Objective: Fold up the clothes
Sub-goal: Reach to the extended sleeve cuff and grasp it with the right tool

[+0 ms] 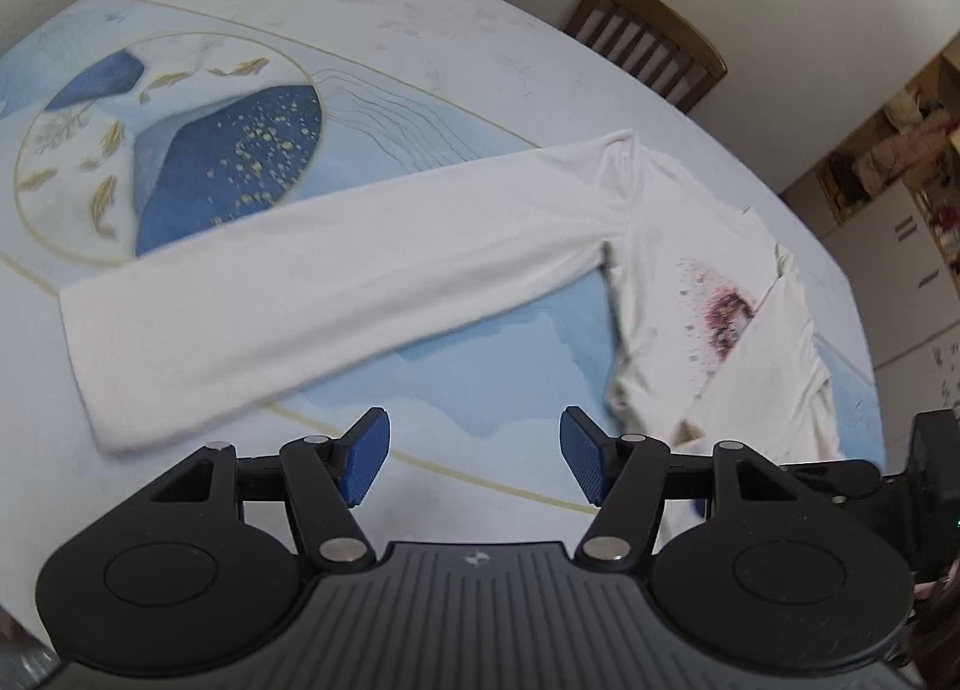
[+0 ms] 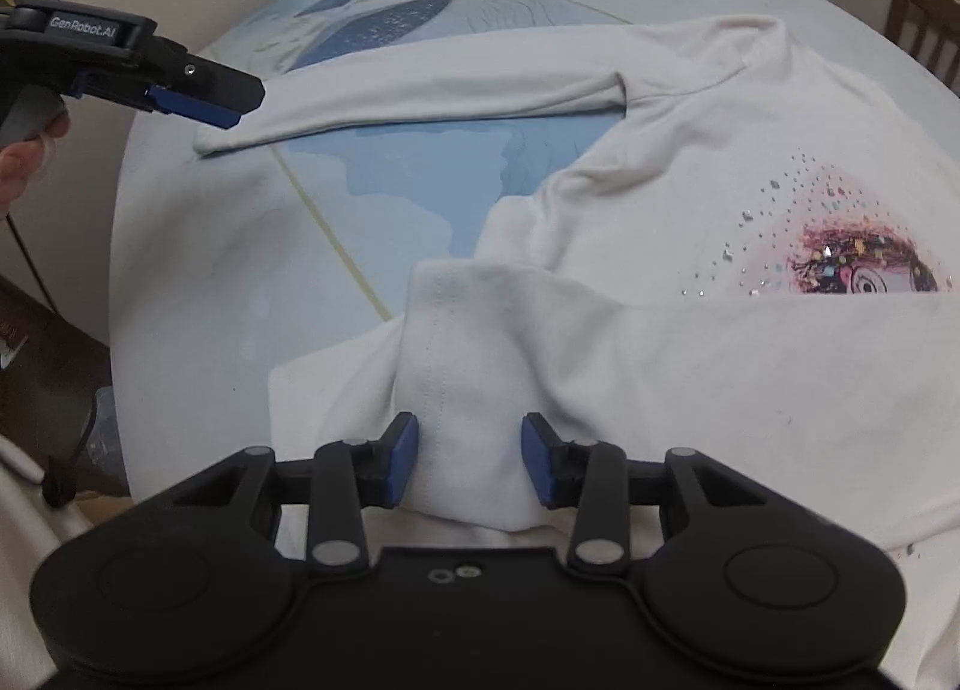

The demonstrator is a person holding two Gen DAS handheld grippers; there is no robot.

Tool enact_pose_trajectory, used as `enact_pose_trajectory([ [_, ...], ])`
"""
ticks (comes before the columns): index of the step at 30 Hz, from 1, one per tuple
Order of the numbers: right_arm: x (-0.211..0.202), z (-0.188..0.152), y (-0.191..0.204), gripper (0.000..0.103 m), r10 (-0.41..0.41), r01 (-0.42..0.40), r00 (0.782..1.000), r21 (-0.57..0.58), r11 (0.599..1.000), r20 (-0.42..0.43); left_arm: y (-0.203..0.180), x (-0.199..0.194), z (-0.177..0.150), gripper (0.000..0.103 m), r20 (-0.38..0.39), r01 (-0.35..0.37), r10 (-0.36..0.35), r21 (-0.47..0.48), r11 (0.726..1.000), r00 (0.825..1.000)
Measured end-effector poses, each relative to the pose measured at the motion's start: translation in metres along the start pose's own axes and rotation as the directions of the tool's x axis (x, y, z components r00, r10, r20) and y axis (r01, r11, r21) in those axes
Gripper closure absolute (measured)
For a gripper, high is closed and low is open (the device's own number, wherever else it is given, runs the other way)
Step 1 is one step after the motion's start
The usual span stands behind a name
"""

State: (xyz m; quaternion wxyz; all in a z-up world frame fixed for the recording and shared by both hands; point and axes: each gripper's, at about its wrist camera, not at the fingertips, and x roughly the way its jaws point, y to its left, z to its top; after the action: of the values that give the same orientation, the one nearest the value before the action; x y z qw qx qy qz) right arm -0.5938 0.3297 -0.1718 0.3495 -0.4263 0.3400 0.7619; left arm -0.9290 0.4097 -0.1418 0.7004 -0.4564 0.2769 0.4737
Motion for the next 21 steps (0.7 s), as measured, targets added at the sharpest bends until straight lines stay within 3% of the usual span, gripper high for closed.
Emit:
enact_pose_trajectory([
  [4,0.000,0.009,0.013,0.000,0.005,-0.011,0.993,-0.049,0.999,-0.118,0.044,0.003,0.024,0.042,-0.011,-0.048,0.048,0.052,0.997,0.999],
  [6,-0.005,0.021,0.015,0.000,-0.022,0.017,0.993,-0.043,0.999,-0.114,0.066,0.003,0.034,0.041,-0.018,-0.091,0.093,0.091,0.992,0.996],
  [11,-0.009,0.071,0.016,0.000,-0.084,0.084,0.996,0.030,0.996,0.003,0.118,-0.006,0.039,0.041,-0.050,-0.190,0.202,0.180,0.965,0.978],
  [14,0.008,0.103,0.044,0.000,-0.076,0.077,0.997,-0.058,0.995,0.024,0.140,-0.008,0.039,0.041,-0.086,-0.171,0.186,0.160,0.972,0.979],
  [21,0.063,0.162,0.122,0.000,-0.015,0.029,0.999,-0.295,0.955,0.051,0.153,-0.011,0.039,0.041,-0.078,-0.135,0.148,0.154,0.979,0.986],
])
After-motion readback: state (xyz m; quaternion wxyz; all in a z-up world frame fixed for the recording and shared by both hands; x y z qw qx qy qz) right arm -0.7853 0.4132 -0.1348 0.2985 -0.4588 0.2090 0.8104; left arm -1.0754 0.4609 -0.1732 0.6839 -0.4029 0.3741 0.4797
